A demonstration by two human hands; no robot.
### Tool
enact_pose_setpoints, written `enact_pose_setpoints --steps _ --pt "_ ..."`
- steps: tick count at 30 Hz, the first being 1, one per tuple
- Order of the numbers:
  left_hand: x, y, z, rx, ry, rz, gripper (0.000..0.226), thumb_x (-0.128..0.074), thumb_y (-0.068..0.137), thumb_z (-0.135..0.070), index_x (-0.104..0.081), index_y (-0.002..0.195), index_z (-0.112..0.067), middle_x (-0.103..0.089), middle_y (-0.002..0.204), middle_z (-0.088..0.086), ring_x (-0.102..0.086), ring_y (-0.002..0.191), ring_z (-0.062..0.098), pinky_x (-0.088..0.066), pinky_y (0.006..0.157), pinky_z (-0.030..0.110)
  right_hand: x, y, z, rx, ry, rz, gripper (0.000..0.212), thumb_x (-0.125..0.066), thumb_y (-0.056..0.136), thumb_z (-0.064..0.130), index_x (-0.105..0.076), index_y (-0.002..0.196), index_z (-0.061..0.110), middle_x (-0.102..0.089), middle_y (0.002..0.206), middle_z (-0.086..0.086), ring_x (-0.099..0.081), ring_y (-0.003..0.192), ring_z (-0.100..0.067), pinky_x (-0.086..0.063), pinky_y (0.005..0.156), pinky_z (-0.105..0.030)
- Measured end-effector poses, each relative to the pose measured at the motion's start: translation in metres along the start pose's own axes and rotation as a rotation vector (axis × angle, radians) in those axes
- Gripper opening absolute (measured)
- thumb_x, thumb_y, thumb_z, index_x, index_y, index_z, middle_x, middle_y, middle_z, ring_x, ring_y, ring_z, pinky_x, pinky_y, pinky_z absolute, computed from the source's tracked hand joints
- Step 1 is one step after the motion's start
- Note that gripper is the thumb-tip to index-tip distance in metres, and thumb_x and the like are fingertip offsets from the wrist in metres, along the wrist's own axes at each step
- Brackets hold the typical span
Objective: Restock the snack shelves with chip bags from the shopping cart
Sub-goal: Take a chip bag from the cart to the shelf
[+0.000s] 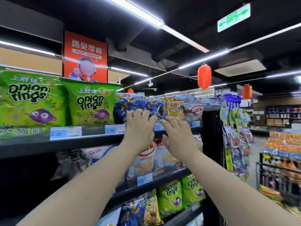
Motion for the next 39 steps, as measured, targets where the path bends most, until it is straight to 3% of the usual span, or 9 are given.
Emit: enact_pose_setpoints --steps 11,19,27,34,39 --pt "-0.021 -0.001 0.027 0.097 0.169 0.055 0.047 -0.075 0.064 -0.026 -0.066 0.109 -0.019 -0.062 0.106 0.005 -0.055 0.101 0.033 -0.033 0.088 0.046 -0.034 0.028 0.001 0.067 0.205 -0.156 0.054 -0.076 0.072 0.021 -0.058 0.122 0.011 -0.06 0.123 -0.009 -0.057 0.111 -0.03 -0.05 0.086 -0.042" --pt "-0.091 0.033 -0.038 0.027 0.059 0.063 0.039 -0.071 0.068 -0.027 -0.065 0.106 -0.02 -0.061 0.1 0.003 -0.055 0.096 0.03 -0.038 0.084 0.047 -0.088 0.016 -0.069 0.004 0.095 -0.085 0.054 -0.075 0.072 0.022 -0.058 0.122 0.012 -0.061 0.122 -0.01 -0.058 0.111 -0.031 -0.051 0.085 -0.043" --pt "-0.152 0.102 -0.195 -0.059 -0.191 -0.014 0.047 -0.075 0.064 -0.032 -0.065 0.109 -0.019 -0.061 0.103 0.007 -0.054 0.098 0.034 -0.035 0.086 0.047 -0.104 -0.03 -0.232 -0.098 -0.066 -0.052 0.048 -0.076 0.065 0.017 -0.062 0.11 0.01 -0.063 0.112 -0.011 -0.06 0.094 -0.034 -0.048 0.072 -0.042" --pt "-0.166 0.188 -0.4 -0.107 -0.333 -0.132 0.043 -0.075 0.06 -0.032 -0.067 0.1 -0.02 -0.062 0.097 0.007 -0.055 0.091 0.032 -0.028 0.085 0.043 -0.087 -0.105 -0.424 -0.102 -0.301 -0.032 0.053 -0.079 0.065 0.021 -0.06 0.113 0.01 -0.065 0.107 -0.01 -0.062 0.095 -0.034 -0.049 0.077 -0.041" --pt "-0.178 0.251 -0.563 -0.137 -0.51 -0.128 0.043 -0.076 0.059 -0.032 -0.068 0.099 -0.019 -0.063 0.098 0.007 -0.057 0.092 0.033 -0.039 0.088 0.049 -0.074 -0.158 -0.584 -0.175 -0.457 0.081 0.044 -0.076 0.065 0.022 -0.057 0.104 0.014 -0.061 0.097 -0.006 -0.056 0.088 -0.031 -0.044 0.073 -0.04"
Point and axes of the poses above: each hand's wrist, its own y-axis towards the middle knuckle, its own x-axis out of the back of the hand, z = x × y, the point moved 10 cm from there along y, towards the middle knuckle
